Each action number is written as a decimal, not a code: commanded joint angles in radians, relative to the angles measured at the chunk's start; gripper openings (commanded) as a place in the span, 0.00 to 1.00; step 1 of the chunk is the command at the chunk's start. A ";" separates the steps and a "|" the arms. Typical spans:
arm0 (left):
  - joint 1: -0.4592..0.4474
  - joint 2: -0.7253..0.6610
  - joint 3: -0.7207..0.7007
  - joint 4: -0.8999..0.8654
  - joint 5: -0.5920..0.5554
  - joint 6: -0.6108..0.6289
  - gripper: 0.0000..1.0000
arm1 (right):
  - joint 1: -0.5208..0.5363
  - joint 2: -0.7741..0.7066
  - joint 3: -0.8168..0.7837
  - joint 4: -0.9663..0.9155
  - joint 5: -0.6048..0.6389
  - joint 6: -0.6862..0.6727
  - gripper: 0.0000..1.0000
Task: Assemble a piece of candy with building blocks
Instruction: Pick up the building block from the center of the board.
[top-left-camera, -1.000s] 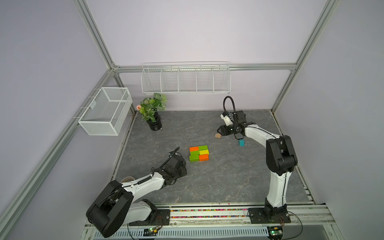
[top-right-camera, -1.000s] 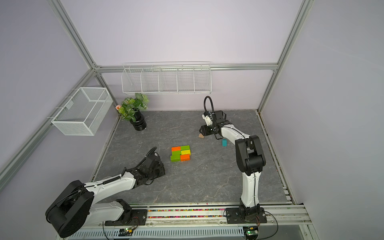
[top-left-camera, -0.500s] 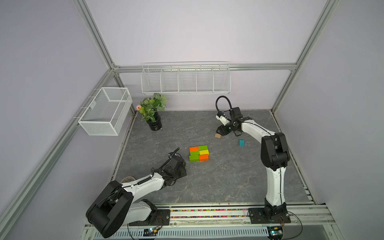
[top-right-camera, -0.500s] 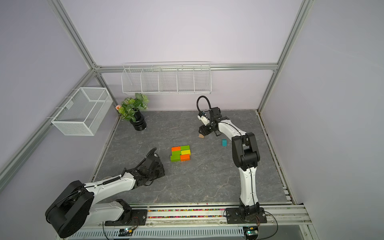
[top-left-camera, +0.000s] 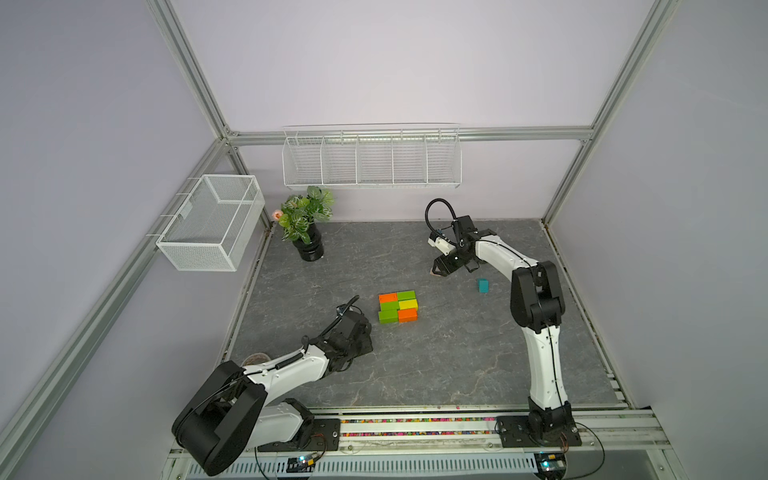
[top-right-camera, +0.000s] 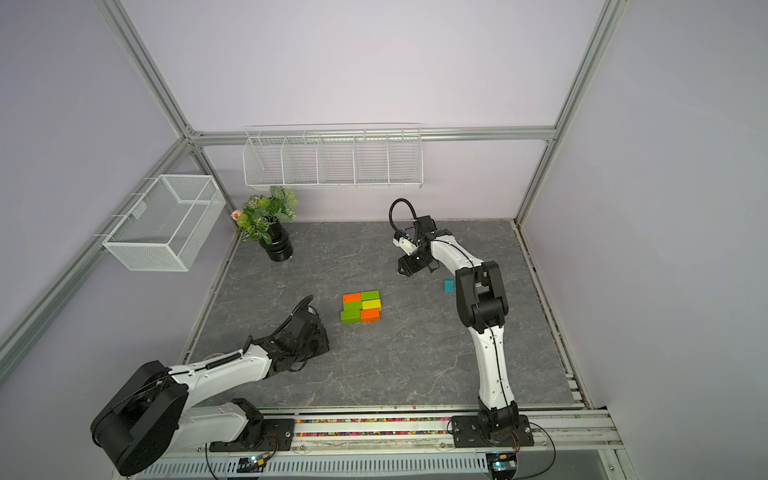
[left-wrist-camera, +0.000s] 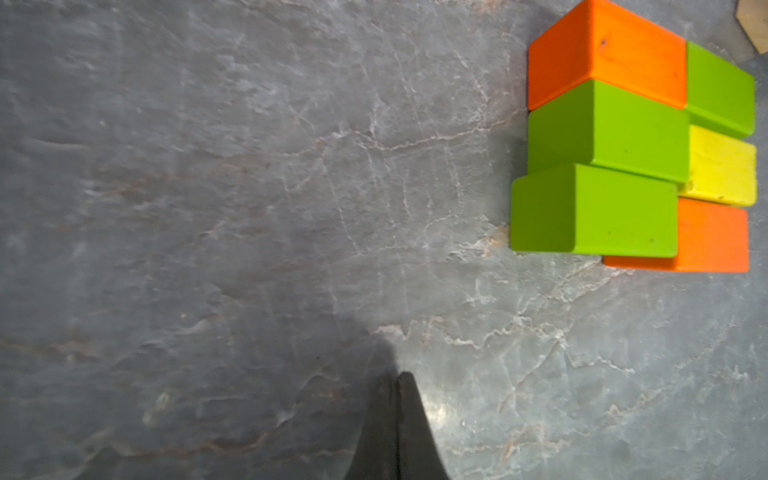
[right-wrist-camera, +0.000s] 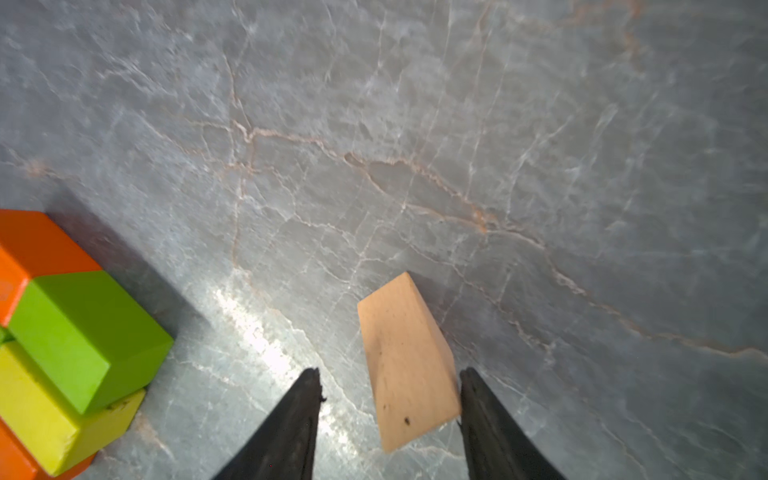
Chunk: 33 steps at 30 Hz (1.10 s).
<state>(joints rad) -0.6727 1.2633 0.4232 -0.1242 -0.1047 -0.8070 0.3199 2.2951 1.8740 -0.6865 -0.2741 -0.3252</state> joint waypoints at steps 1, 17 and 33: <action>0.000 0.017 -0.003 -0.006 -0.010 -0.010 0.00 | 0.012 0.024 0.032 -0.061 0.012 -0.028 0.56; 0.001 0.041 -0.005 0.014 -0.003 -0.011 0.00 | 0.032 0.049 0.071 -0.069 0.077 0.005 0.29; 0.001 0.025 -0.013 0.005 -0.013 -0.014 0.00 | 0.033 -0.006 0.085 0.050 -0.220 0.261 0.15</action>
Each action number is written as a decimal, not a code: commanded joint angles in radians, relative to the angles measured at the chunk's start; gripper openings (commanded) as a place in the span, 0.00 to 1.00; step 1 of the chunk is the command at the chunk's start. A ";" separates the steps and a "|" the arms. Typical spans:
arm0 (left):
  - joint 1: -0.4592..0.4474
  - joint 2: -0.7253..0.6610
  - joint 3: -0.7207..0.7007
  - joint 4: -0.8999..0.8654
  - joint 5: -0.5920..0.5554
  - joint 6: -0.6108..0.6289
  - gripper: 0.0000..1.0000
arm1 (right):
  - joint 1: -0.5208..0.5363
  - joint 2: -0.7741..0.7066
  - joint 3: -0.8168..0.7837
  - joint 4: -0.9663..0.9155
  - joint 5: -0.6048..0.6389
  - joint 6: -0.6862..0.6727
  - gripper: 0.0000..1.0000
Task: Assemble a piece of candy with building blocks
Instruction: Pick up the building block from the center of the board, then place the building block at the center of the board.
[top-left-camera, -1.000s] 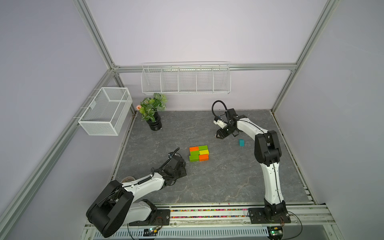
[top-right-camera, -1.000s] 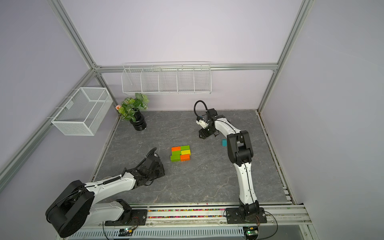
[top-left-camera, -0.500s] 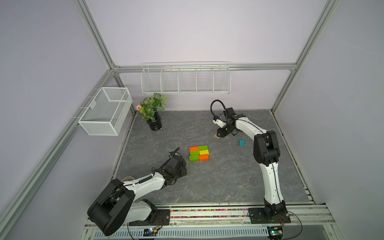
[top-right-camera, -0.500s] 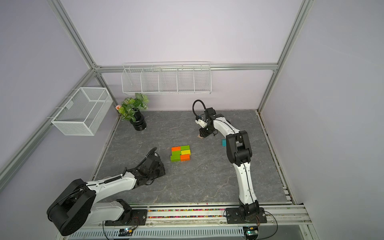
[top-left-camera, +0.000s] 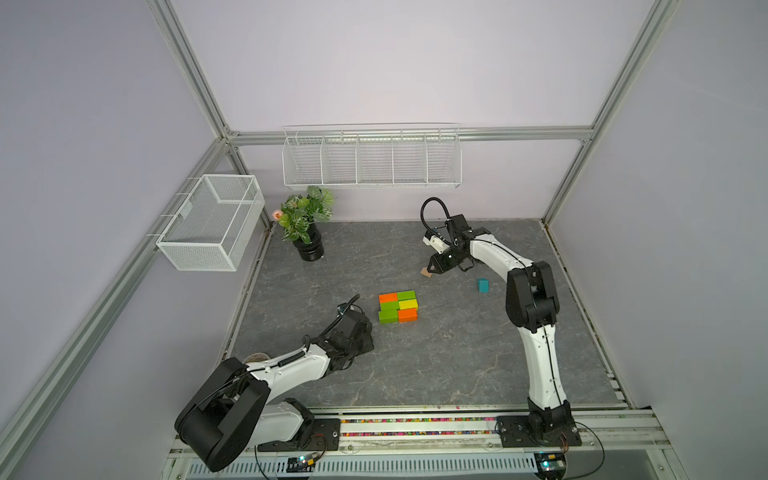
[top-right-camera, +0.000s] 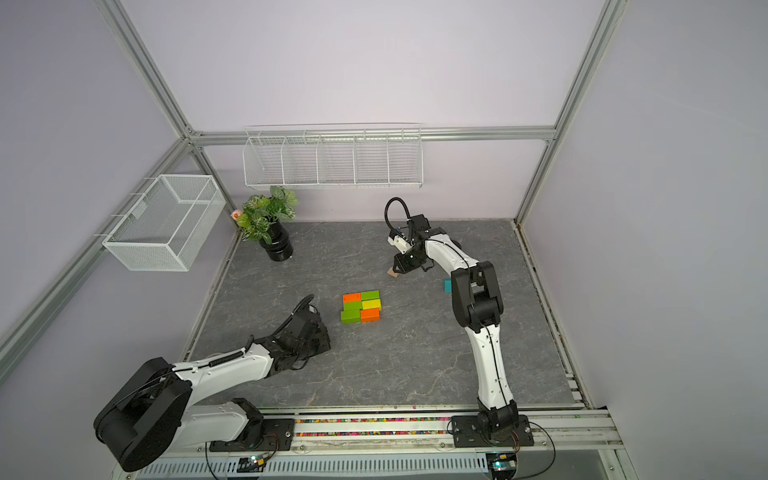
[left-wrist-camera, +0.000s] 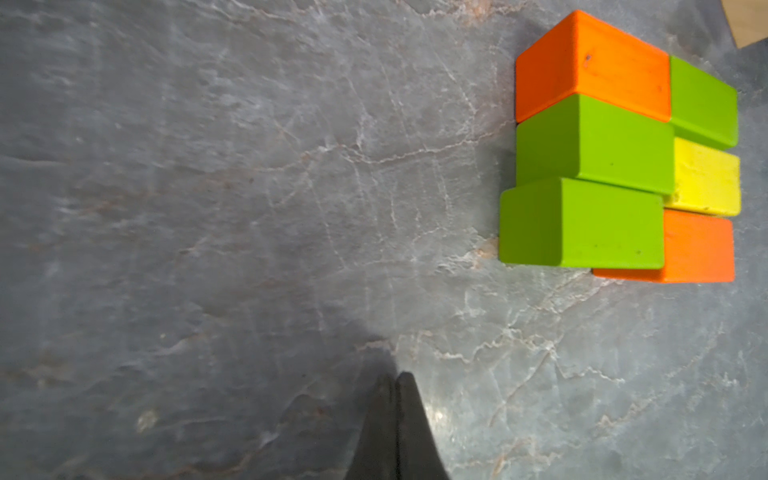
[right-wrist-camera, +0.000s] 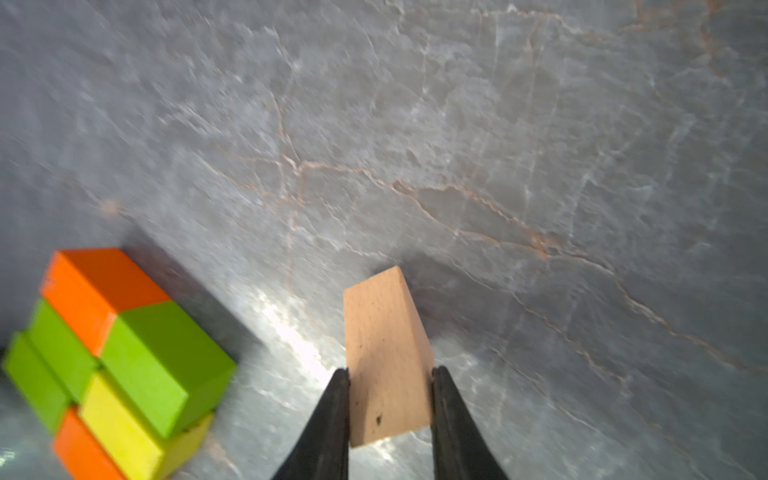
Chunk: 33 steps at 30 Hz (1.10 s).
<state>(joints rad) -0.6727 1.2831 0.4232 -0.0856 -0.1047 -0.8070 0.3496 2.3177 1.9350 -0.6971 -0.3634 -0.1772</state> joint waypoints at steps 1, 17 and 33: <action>0.001 0.005 -0.011 -0.033 -0.012 -0.012 0.00 | 0.002 -0.018 0.035 0.069 -0.170 0.143 0.15; 0.001 0.018 -0.014 -0.019 -0.007 -0.014 0.00 | 0.045 0.175 0.211 0.073 -0.479 0.352 0.20; 0.001 0.034 -0.006 -0.016 -0.001 -0.012 0.00 | 0.097 0.269 0.331 -0.159 -0.300 0.258 0.44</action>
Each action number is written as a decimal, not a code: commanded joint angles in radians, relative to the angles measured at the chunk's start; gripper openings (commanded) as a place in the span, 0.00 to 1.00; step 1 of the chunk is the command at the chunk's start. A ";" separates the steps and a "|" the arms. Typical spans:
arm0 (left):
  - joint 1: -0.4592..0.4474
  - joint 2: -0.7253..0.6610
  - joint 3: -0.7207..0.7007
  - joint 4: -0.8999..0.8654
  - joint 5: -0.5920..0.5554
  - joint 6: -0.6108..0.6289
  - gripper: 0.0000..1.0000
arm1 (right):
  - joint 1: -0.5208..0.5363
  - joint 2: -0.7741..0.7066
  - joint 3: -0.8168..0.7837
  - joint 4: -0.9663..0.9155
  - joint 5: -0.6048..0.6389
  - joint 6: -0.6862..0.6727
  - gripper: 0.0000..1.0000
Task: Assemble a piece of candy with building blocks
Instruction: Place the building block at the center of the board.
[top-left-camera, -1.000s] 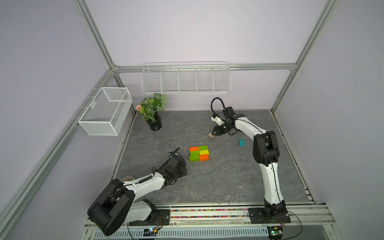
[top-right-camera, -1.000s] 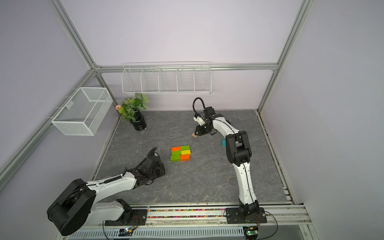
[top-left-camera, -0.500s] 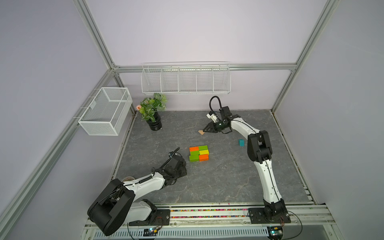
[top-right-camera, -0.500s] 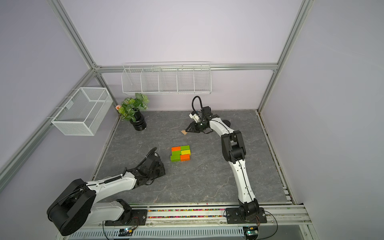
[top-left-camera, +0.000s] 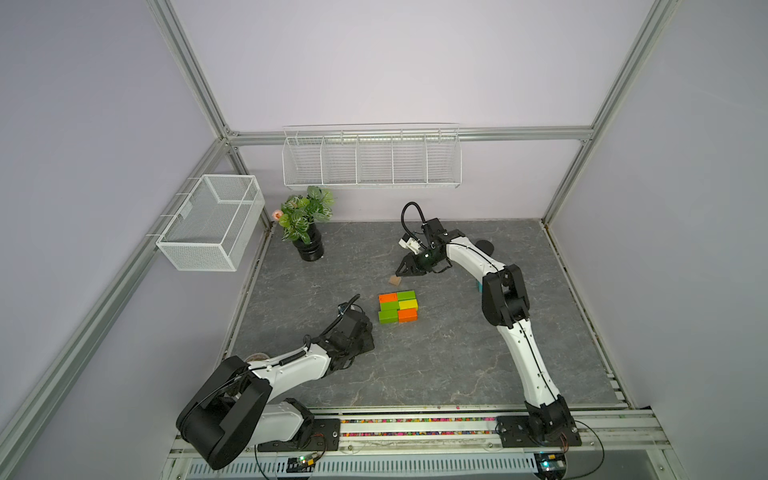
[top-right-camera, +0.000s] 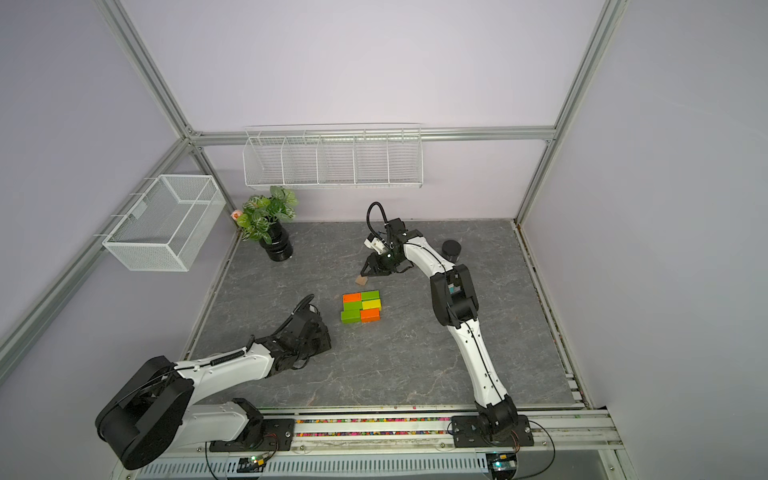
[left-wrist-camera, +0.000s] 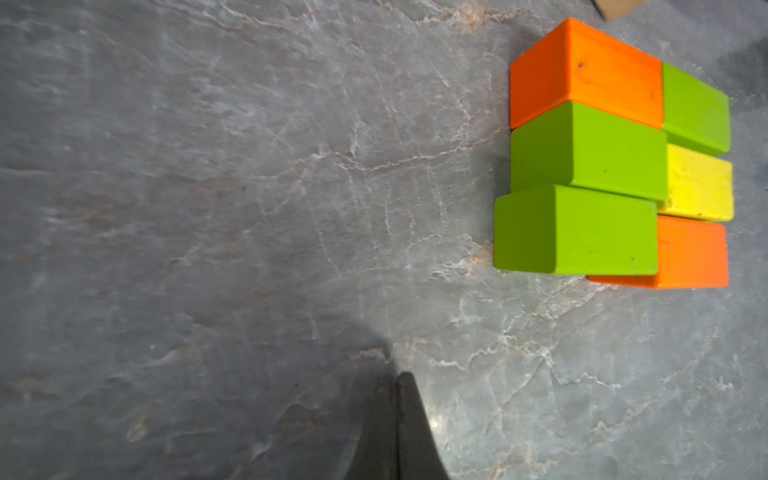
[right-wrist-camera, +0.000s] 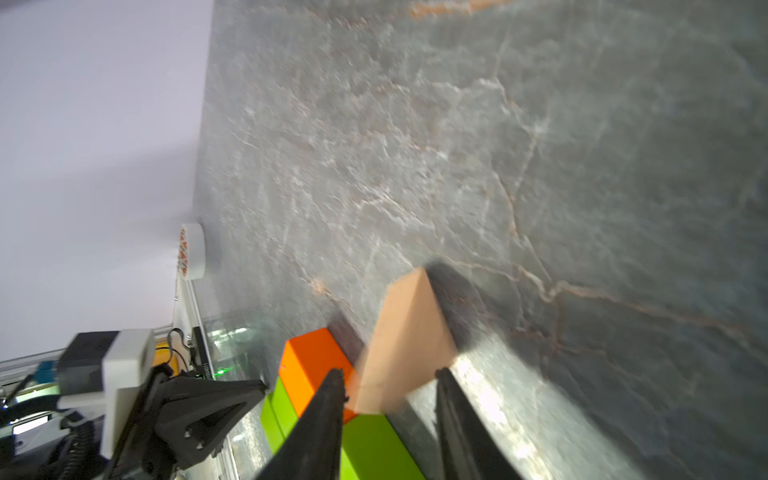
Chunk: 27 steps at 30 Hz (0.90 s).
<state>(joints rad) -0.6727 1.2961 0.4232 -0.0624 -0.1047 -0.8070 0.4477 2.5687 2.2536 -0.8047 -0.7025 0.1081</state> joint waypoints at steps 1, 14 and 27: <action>0.000 0.022 -0.007 -0.039 -0.001 -0.012 0.00 | 0.000 0.021 0.016 -0.056 0.041 -0.027 0.45; 0.001 0.034 -0.001 -0.037 0.000 -0.010 0.00 | 0.028 -0.155 -0.189 0.097 0.237 -0.088 0.44; 0.001 0.067 0.004 -0.020 0.016 -0.011 0.00 | 0.133 -0.175 -0.118 -0.001 0.480 -0.196 0.47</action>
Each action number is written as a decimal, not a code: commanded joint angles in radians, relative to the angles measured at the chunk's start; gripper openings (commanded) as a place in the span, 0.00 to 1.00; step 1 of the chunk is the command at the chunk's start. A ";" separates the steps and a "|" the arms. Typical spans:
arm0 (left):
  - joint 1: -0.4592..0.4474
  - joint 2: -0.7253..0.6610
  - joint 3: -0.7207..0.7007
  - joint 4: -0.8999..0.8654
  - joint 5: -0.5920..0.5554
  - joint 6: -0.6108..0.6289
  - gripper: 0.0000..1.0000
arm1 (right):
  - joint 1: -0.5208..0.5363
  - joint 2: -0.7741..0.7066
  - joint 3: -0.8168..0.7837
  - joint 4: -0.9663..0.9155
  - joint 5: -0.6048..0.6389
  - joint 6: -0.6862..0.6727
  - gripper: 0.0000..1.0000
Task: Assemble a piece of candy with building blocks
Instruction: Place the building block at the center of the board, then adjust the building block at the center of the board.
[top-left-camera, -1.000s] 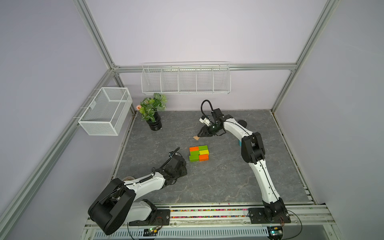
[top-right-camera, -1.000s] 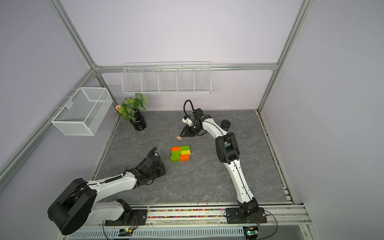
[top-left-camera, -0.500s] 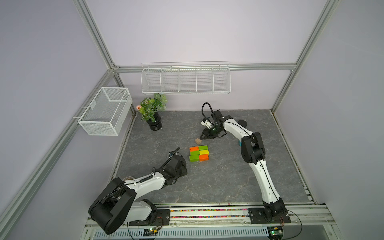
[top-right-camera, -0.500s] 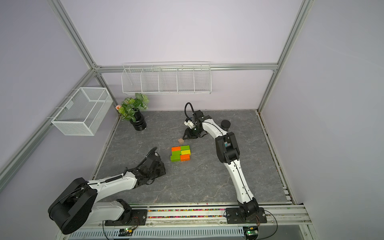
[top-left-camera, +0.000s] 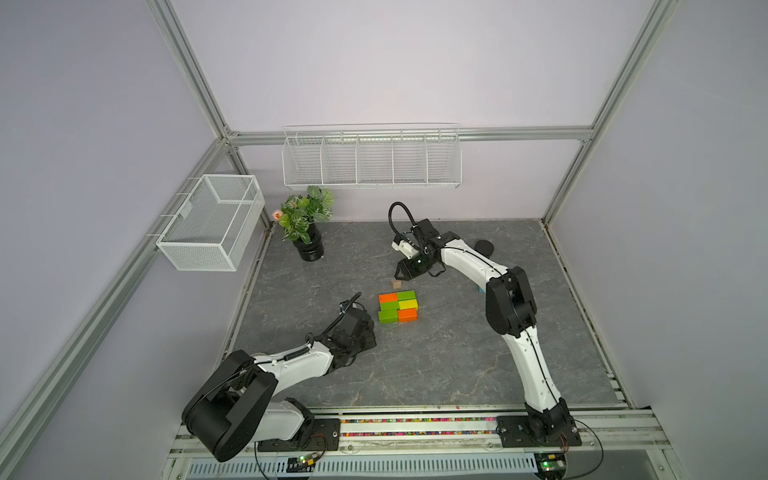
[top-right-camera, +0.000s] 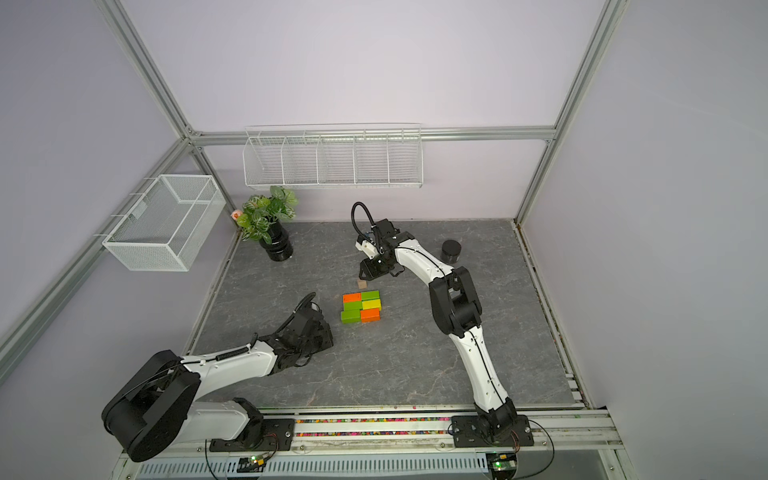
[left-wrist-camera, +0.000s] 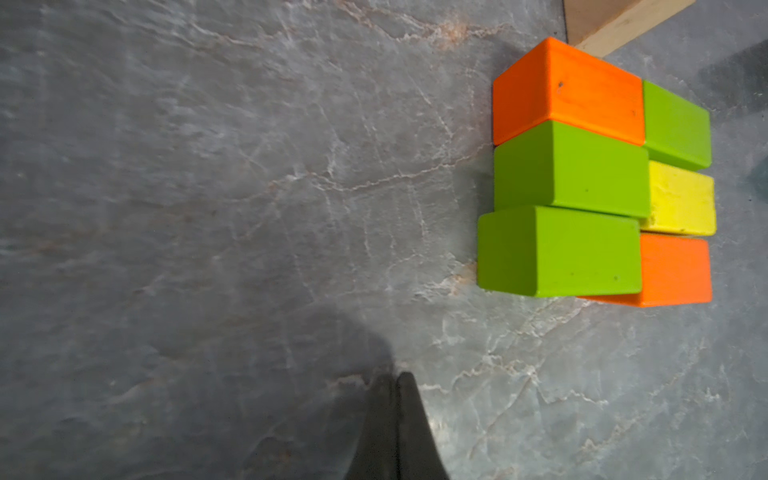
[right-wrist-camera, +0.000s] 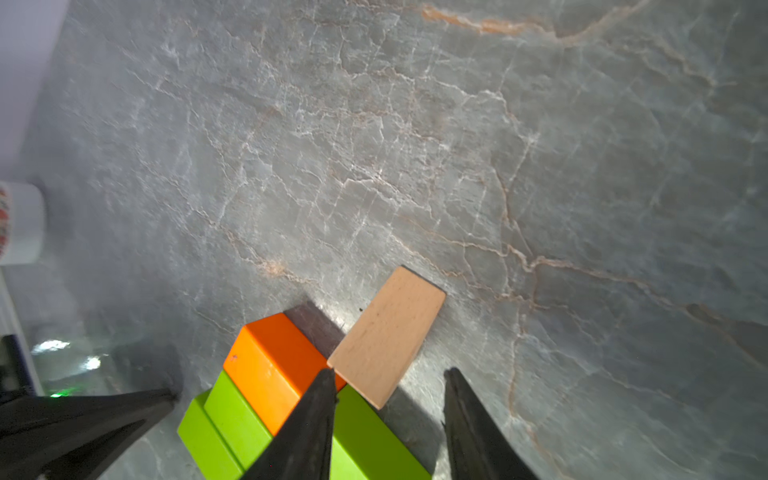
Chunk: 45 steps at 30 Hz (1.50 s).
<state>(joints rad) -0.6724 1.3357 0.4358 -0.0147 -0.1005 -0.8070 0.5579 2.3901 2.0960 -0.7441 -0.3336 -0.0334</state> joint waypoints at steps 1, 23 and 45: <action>-0.001 0.027 -0.009 -0.070 0.012 -0.011 0.00 | 0.033 0.015 0.056 -0.087 0.146 -0.070 0.47; 0.000 0.029 -0.021 -0.056 0.016 -0.012 0.00 | 0.115 0.133 0.222 -0.226 0.304 -0.092 0.47; 0.000 0.052 -0.018 -0.050 0.021 -0.011 0.00 | 0.115 0.231 0.383 -0.322 0.306 -0.050 0.45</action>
<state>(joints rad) -0.6724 1.3540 0.4355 0.0196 -0.0959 -0.8070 0.6693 2.6007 2.4561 -1.0103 -0.0444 -0.1009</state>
